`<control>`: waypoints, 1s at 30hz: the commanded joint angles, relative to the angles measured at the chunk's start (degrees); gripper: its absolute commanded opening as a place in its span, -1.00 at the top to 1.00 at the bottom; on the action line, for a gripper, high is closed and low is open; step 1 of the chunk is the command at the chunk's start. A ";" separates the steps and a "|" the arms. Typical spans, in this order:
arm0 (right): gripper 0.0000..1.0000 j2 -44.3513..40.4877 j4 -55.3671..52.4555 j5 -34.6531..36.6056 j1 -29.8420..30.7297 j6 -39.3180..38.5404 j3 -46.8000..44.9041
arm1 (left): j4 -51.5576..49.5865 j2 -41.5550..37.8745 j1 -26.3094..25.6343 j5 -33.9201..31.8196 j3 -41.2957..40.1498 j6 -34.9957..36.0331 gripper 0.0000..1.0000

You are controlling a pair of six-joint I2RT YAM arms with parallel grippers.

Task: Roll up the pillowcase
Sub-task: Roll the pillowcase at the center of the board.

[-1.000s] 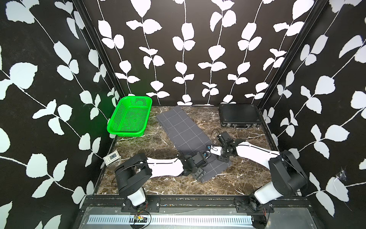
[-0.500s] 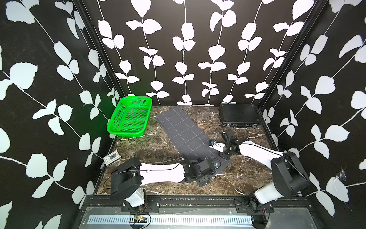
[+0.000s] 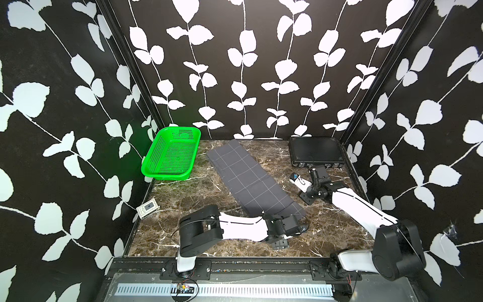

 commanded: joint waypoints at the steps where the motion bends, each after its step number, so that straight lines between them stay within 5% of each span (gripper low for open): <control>1: 0.04 -2.11 -0.11 0.59 -0.76 1.96 -2.41 | -3.58 0.31 0.09 -4.91 2.30 1.13 -0.55; 15: 0.00 -3.82 -0.40 0.25 -2.06 1.43 -2.71 | -7.02 3.48 0.08 -5.83 3.48 -0.35 0.19; 18: 0.00 -4.35 -0.73 0.01 -2.12 1.45 -2.58 | -8.39 3.62 0.08 -6.64 4.09 -0.61 0.51; 22: -0.01 -5.60 -1.78 -0.72 -2.15 1.70 -2.84 | -8.84 3.44 0.05 -6.52 3.74 -1.78 0.62; 25: -0.02 -7.08 -2.62 -1.50 -2.15 1.84 -3.52 | -9.16 2.56 0.02 -5.41 3.80 -2.14 0.97; 30: -0.04 -10.00 -4.50 -2.12 -2.15 2.04 -4.77 | -7.33 -1.58 0.43 0.98 2.97 -2.92 1.00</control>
